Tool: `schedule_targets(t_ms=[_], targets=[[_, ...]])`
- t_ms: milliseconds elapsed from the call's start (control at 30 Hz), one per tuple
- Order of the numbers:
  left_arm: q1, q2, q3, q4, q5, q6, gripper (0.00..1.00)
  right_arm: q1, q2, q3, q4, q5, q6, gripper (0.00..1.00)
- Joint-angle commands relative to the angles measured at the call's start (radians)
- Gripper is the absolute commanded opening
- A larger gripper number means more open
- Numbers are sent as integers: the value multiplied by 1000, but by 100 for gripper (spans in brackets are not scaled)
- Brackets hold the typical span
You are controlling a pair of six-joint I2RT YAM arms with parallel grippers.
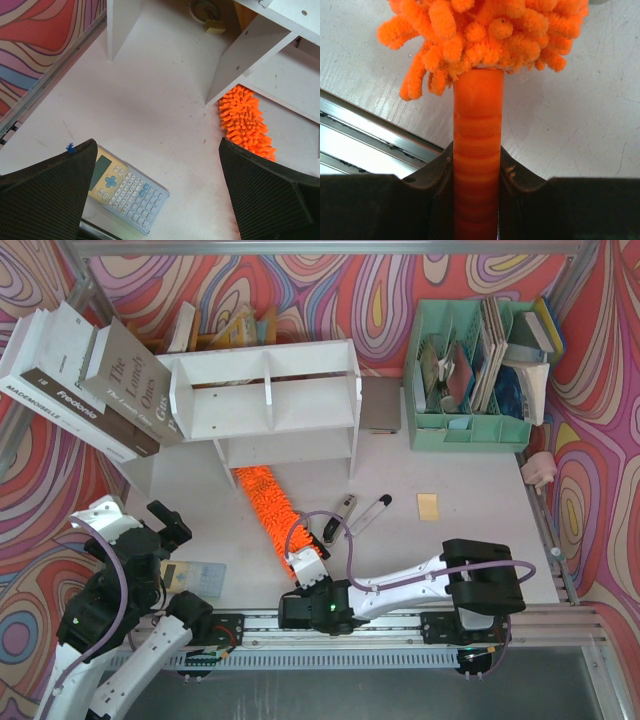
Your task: Dust the bookshelf with a duster
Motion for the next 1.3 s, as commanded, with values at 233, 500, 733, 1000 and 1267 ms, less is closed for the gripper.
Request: schedule_targets(t_ms=[233, 500, 733, 1000, 1267], targets=[[-6, -5, 0, -11, -17, -3, 98, 39, -176, -99, 80, 88, -8, 0], [-6, -5, 2, -13, -21, -3, 98, 74, -142, -67, 83, 106, -38, 0], [-6, -7, 2, -14, -21, -5, 98, 22, -22, 12, 52, -3, -84, 0], [-6, -15, 1, -13, -21, -5, 98, 22, -99, -37, 69, 38, -55, 0], [-6, -10, 2, -15, -22, -6, 98, 127, -190, -79, 94, 192, -44, 0]])
